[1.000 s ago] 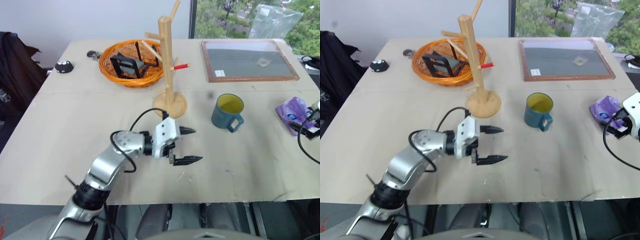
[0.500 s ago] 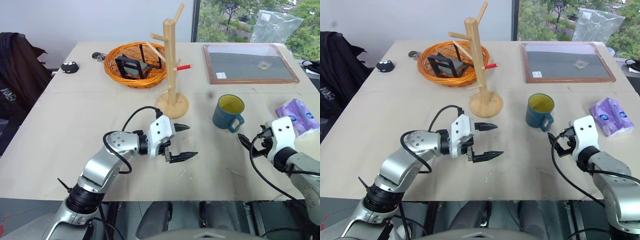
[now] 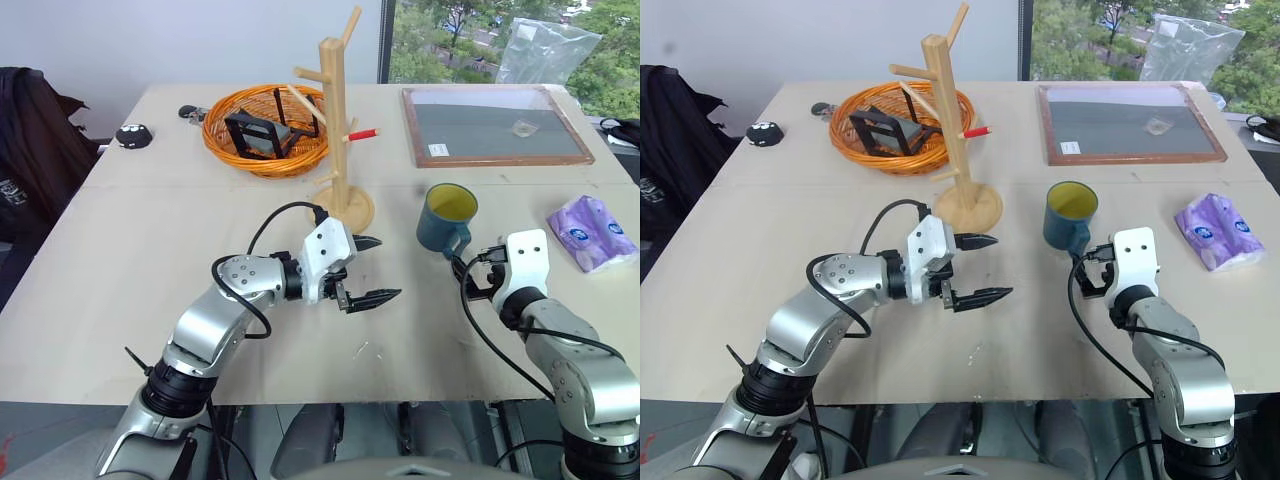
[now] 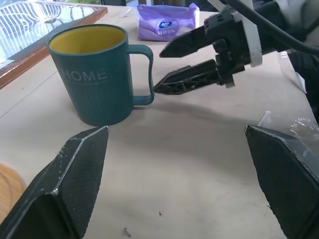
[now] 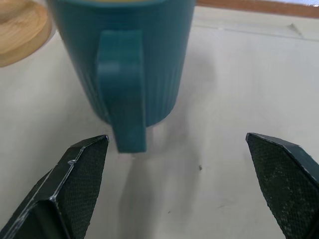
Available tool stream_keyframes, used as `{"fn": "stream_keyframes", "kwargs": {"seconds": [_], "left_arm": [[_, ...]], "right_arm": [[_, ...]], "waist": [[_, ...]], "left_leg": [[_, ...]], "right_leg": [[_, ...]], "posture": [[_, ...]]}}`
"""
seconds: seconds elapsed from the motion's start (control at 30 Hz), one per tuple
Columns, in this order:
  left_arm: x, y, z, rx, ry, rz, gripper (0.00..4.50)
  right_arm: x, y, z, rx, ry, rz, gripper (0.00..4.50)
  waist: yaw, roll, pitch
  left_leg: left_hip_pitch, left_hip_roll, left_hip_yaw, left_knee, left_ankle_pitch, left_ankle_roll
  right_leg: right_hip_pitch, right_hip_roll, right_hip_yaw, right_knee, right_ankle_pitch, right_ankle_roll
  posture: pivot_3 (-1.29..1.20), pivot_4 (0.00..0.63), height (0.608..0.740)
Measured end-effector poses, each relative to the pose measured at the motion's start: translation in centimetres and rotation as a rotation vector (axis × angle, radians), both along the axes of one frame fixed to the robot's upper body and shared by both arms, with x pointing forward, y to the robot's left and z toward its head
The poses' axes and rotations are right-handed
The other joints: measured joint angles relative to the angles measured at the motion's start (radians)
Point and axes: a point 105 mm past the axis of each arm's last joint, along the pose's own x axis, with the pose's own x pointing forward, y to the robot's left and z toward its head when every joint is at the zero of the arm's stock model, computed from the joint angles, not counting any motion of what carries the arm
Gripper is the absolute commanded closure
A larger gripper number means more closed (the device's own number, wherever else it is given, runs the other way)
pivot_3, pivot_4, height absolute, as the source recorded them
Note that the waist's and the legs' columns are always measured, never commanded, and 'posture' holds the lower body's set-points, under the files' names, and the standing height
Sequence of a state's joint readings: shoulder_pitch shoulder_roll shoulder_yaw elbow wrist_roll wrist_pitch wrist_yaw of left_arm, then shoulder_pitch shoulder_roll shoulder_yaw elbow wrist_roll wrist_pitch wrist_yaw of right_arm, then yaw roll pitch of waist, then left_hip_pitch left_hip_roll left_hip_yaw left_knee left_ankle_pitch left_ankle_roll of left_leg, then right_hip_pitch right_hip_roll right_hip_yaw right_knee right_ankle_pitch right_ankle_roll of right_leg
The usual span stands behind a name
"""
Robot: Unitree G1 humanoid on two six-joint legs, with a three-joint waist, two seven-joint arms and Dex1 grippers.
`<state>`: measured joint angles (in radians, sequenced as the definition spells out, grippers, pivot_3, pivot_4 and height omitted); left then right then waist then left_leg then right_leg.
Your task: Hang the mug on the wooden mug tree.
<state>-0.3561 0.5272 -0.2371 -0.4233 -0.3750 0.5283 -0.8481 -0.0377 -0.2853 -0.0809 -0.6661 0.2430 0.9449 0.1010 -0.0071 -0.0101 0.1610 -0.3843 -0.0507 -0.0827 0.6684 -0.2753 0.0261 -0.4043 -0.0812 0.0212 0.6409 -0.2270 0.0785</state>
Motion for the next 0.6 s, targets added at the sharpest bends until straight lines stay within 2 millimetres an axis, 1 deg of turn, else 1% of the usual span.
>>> {"fn": "stream_keyframes", "kwargs": {"seconds": [0.17,0.33,0.6], "left_arm": [[0.0,-0.1,0.0,-0.003,0.004,0.003,0.0],[0.2,-0.2,0.2,-0.014,-0.001,0.014,0.0],[0.6,-0.4,0.5,-0.036,-0.012,0.049,0.0]], "right_arm": [[-0.1,0.5,-0.2,-0.001,0.02,0.011,0.02],[0.7,1.6,0.6,0.03,-0.015,-0.002,0.02],[1.8,2.2,0.3,0.036,-0.019,-0.04,0.02]], "waist": [[-0.006,0.0,0.0],[-0.007,0.0,0.0],[-0.007,0.0,0.0]], "left_leg": [[0.0,0.0,0.0,0.0,0.0,0.001],[0.0,0.0,0.0,0.0,0.0,0.0],[0.0,0.0,0.0,0.0,0.0,0.0]], "right_leg": [[0.0,0.0,0.0,0.0,0.0,0.0],[0.0,0.001,0.0,0.0,0.0,0.0],[0.0,0.0,0.0,0.0,0.0,0.0]], "posture": [[0.0,0.15,0.74],[0.0,0.15,0.74],[0.0,0.15,0.74]]}}
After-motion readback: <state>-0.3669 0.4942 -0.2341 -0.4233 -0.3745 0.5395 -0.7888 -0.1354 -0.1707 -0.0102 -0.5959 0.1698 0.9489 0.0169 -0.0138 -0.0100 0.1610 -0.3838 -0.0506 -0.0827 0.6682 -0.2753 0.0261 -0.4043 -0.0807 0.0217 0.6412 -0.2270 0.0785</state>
